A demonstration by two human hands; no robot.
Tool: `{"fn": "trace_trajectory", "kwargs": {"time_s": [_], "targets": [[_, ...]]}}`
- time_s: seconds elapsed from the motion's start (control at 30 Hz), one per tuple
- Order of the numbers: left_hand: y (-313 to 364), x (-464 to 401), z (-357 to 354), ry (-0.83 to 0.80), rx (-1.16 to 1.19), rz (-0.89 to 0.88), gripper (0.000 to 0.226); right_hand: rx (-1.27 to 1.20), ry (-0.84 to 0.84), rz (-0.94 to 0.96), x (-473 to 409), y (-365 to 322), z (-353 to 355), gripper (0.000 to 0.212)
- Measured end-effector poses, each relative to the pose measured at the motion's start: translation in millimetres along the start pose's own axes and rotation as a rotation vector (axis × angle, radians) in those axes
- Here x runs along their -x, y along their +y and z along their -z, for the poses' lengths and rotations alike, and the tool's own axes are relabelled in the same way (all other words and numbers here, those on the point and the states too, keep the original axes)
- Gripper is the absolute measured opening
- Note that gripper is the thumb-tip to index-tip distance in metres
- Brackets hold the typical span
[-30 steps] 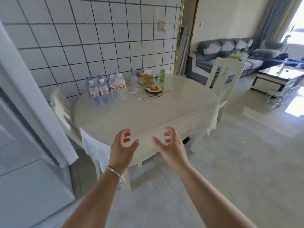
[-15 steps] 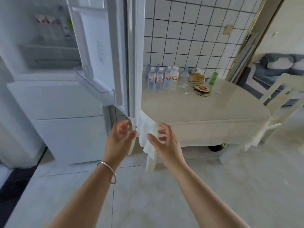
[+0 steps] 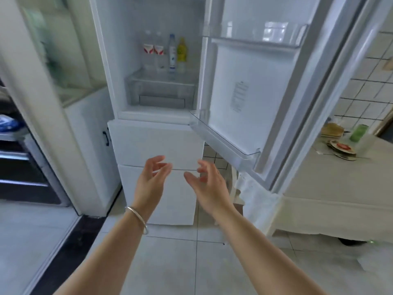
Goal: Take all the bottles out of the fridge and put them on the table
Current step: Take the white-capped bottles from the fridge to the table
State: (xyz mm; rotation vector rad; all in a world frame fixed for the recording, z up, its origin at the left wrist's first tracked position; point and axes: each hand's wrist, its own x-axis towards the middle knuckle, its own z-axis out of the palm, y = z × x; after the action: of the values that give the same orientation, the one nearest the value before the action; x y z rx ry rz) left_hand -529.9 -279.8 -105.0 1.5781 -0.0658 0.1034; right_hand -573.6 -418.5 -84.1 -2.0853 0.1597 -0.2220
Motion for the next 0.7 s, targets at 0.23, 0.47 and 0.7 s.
{"fn": "trace_trajectory", "kwargs": {"time_s": [0.23, 0.47, 0.7], "targets": [[-2, -127, 64, 0.037, -0.024, -0.036, 0.020, -0.083, 0.004, -0.015, -118, -39, -72, 0.047], [-18, -268, 72, 0.027, 0.009, -0.030, 0.022, -0.191, 0.002, 0.007, -269, -55, -128, 0.045], [2, -420, 67, 0.096, 0.042, -0.013, 0.040, -0.281, 0.018, 0.001, -445, -98, -168, 0.044]]}}
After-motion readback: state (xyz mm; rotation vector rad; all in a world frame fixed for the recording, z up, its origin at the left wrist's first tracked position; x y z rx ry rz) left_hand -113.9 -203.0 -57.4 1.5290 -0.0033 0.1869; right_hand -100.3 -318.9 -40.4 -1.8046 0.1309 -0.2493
